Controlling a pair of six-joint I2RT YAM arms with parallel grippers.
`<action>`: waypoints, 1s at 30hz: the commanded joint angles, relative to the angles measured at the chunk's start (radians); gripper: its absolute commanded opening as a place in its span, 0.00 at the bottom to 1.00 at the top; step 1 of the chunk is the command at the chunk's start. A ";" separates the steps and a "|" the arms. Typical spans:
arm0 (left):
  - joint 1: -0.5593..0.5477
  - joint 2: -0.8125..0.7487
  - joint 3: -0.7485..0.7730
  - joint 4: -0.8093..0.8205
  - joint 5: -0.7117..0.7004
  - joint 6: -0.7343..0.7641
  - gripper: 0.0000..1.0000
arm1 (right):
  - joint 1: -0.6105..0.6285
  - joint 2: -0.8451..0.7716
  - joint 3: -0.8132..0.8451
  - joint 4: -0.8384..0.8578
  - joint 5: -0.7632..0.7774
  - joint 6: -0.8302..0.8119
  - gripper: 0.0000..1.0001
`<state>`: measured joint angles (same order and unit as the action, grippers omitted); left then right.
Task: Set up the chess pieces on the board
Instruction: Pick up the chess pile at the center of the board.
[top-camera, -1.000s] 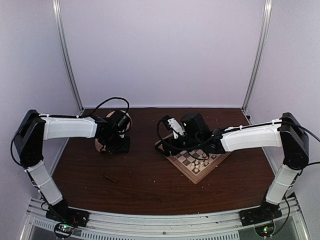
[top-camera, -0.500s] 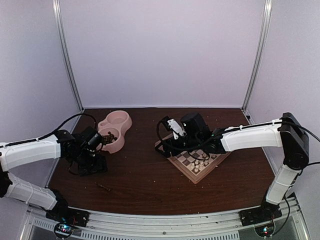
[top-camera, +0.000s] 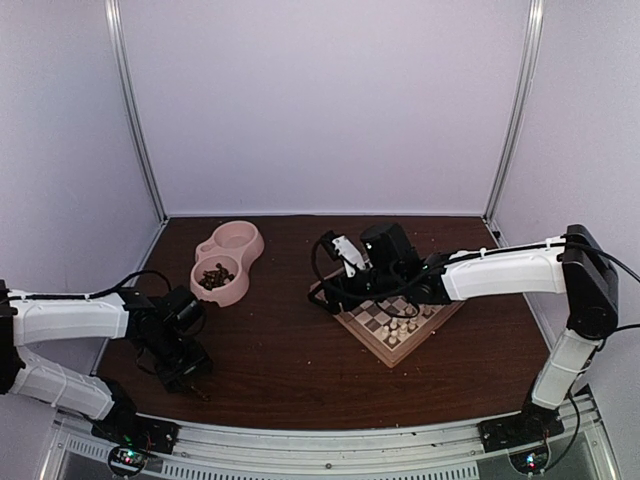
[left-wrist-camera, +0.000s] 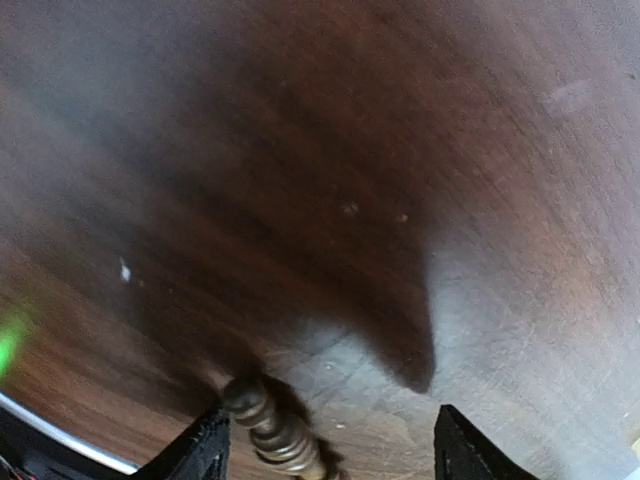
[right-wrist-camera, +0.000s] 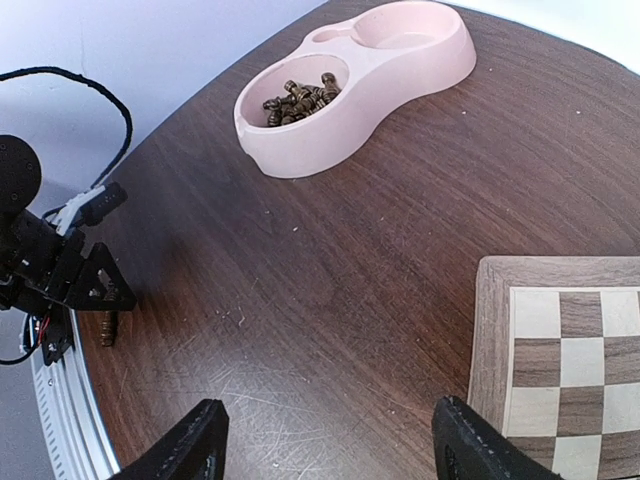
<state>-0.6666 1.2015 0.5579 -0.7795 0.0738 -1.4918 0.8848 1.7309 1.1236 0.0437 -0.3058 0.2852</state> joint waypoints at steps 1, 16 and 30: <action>0.001 0.052 -0.029 0.079 0.092 -0.100 0.70 | 0.000 -0.046 0.020 -0.020 -0.003 -0.032 0.73; 0.000 0.097 -0.019 0.106 0.041 -0.095 0.19 | -0.001 -0.051 0.009 -0.021 0.002 -0.034 0.73; 0.000 0.092 0.220 0.221 -0.014 0.343 0.13 | -0.001 -0.044 0.016 -0.034 -0.023 -0.013 0.73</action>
<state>-0.6666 1.2976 0.7166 -0.6907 0.0639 -1.3697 0.8848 1.7042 1.1240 0.0154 -0.3157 0.2611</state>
